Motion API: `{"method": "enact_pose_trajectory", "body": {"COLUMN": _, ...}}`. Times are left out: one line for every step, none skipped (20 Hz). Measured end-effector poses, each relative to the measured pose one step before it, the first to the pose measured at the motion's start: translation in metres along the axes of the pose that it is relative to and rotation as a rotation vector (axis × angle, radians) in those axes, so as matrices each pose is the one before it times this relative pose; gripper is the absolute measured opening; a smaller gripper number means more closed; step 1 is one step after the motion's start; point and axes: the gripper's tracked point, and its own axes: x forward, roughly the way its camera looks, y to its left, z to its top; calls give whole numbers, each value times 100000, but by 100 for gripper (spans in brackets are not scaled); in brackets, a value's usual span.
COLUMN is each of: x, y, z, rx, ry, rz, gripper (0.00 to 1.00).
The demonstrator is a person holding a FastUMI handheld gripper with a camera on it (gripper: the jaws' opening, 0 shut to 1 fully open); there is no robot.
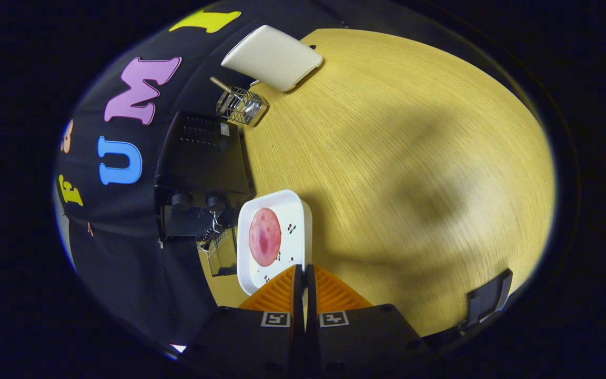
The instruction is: Open the toaster oven, put the food inside, and close the toaster oven door.
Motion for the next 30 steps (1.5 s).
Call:
{"method": "enact_pose_trajectory", "body": {"x": -578, "y": 244, "z": -485, "rx": 1261, "ry": -791, "rz": 553, "gripper": 5}}
{"method": "enact_pose_trajectory", "body": {"x": -360, "y": 347, "z": -545, "rx": 936, "ry": -200, "rz": 573, "gripper": 5}}
{"method": "enact_pose_trajectory", "body": {"x": -293, "y": 121, "z": -622, "rx": 1379, "ry": 166, "rz": -84, "gripper": 6}}
{"method": "enact_pose_trajectory", "body": {"x": -180, "y": 133, "z": -434, "rx": 1762, "ry": -459, "rz": -416, "gripper": 5}}
{"method": "enact_pose_trajectory", "body": {"x": -319, "y": 26, "z": -567, "rx": 1272, "ry": -206, "rz": -565, "gripper": 5}}
{"method": "enact_pose_trajectory", "body": {"x": -65, "y": 215, "z": -424, "rx": 874, "ry": -874, "rz": 156, "gripper": 5}}
{"method": "enact_pose_trajectory", "body": {"x": -252, "y": 235, "z": -613, "rx": 509, "ry": -403, "rz": 341, "gripper": 5}}
{"method": "enact_pose_trajectory", "body": {"x": -185, "y": 343, "z": -532, "rx": 838, "ry": -452, "rz": 704, "gripper": 5}}
{"method": "enact_pose_trajectory", "body": {"x": -201, "y": 438, "z": -387, "rx": 1179, "ry": -608, "rz": 891, "gripper": 5}}
{"method": "enact_pose_trajectory", "body": {"x": -57, "y": 629, "z": -316, "rx": 1474, "ry": -658, "rz": 1530, "gripper": 5}}
{"method": "enact_pose_trajectory", "body": {"x": -178, "y": 624, "z": -402, "rx": 1019, "ry": -135, "rz": 1784, "gripper": 5}}
{"method": "enact_pose_trajectory", "body": {"x": -167, "y": 645, "z": -335, "rx": 682, "ry": -489, "rz": 1748, "gripper": 5}}
{"method": "enact_pose_trajectory", "body": {"x": -490, "y": 432, "z": -431, "rx": 393, "ry": -469, "rz": 1225, "gripper": 5}}
{"method": "enact_pose_trajectory", "body": {"x": -202, "y": 528, "z": -354, "rx": 87, "ry": -449, "rz": 899, "gripper": 5}}
{"method": "enact_pose_trajectory", "body": {"x": -444, "y": 621, "z": -452, "rx": 39, "ry": -560, "rz": 1007, "gripper": 5}}
{"method": "enact_pose_trajectory", "body": {"x": -155, "y": 662, "z": -364, "rx": 33, "ry": -355, "rz": 1198, "gripper": 5}}
{"method": "enact_pose_trajectory", "body": {"x": -264, "y": 661, "z": -515, "rx": 17, "ry": -39, "rz": 1366, "gripper": 6}}
{"method": "enact_pose_trajectory", "body": {"x": 1, "y": 792, "z": -493, "rx": -134, "ry": 69, "rz": 1287, "gripper": 5}}
{"method": "enact_pose_trajectory", "body": {"x": -106, "y": 682, "z": -501, "rx": -319, "ry": 198, "rz": 993, "gripper": 6}}
{"method": "enact_pose_trajectory", "body": {"x": -213, "y": 479, "z": -770, "rx": -342, "ry": 1030, "rz": 282, "gripper": 5}}
{"method": "enact_pose_trajectory", "body": {"x": 270, "y": 716, "z": -598, "rx": -603, "ry": 494, "rz": 545, "gripper": 5}}
{"method": "enact_pose_trajectory", "body": {"x": 347, "y": 685, "z": -478, "rx": -1194, "ry": 112, "rz": 518, "gripper": 5}}
{"method": "enact_pose_trajectory", "body": {"x": 55, "y": 486, "z": -491, "rx": -1511, "ry": 123, "rz": 682, "gripper": 5}}
{"method": "enact_pose_trajectory", "body": {"x": 115, "y": 697, "z": -560, "rx": -1272, "ry": 304, "rz": 769, "gripper": 5}}
{"method": "enact_pose_trajectory", "body": {"x": 467, "y": 745, "z": -509, "rx": -1008, "ry": 0, "rz": 811, "gripper": 5}}
{"method": "enact_pose_trajectory", "body": {"x": 682, "y": 705, "z": -371, "rx": -555, "ry": 291, "rz": 700, "gripper": 5}}
{"method": "enact_pose_trajectory", "body": {"x": 596, "y": 554, "z": -395, "rx": -318, "ry": 328, "rz": 738, "gripper": 5}}
{"method": "enact_pose_trajectory", "body": {"x": 963, "y": 600, "z": -228, "rx": 114, "ry": 480, "rz": 165, "gripper": 5}}
{"method": "enact_pose_trajectory", "body": {"x": 677, "y": 474, "z": -546, "rx": 173, "ry": 465, "rz": 87, "gripper": 5}}
{"method": "enact_pose_trajectory", "body": {"x": 763, "y": 549, "z": -402, "rx": -1326, "ry": 443, "rz": 50, "gripper": 5}}
